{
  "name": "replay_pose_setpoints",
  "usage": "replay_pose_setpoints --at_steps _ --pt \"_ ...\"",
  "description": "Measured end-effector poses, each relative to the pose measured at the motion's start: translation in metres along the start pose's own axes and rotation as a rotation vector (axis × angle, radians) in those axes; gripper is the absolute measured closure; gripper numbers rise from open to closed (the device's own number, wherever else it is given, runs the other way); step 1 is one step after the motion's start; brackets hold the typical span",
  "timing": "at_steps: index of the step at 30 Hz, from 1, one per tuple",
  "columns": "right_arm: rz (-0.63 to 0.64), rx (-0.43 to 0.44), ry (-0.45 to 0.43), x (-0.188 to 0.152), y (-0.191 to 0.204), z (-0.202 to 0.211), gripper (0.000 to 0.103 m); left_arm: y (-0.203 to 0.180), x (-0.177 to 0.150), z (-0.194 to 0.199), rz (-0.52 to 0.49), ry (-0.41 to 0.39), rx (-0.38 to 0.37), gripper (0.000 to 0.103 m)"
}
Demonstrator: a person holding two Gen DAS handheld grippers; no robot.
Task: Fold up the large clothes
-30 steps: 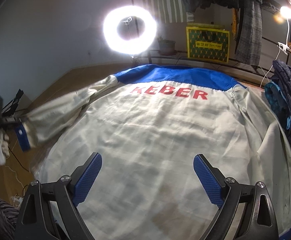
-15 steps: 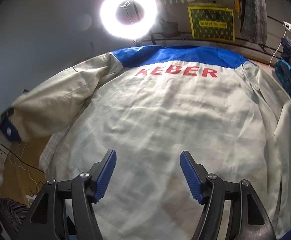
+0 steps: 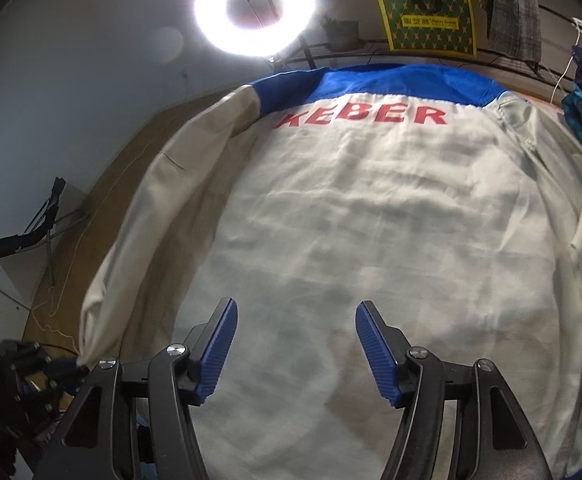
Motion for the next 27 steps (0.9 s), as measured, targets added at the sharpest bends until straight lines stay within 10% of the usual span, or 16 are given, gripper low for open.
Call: replay_pose_setpoints --at_steps 7,15,24,27 --pt "-0.001 0.028 0.024 0.006 0.015 -0.016 0.038 -0.024 -0.013 0.003 0.018 0.020 -0.111 0.086" --pt "0.062 0.098 0.051 0.012 0.066 -0.031 0.035 0.051 -0.016 0.036 0.424 -0.104 -0.161 0.078" --pt "0.089 0.096 0.099 0.048 0.119 -0.081 0.027 0.101 -0.057 0.016 0.688 -0.035 -0.139 0.077" --pt "0.073 0.032 0.149 0.064 0.122 -0.114 0.028 0.107 -0.069 0.011 0.742 -0.025 -0.136 0.062"
Point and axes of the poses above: each gripper's, at about its wrist camera, not at the fingertips, and z roughly against the way its jaws point, y to its left, x to its top, the point moved 8 cm from there along -z, roughly the way its jaws point, and after that the axes turned 10 degrees about -x, right-handed, at the moved point
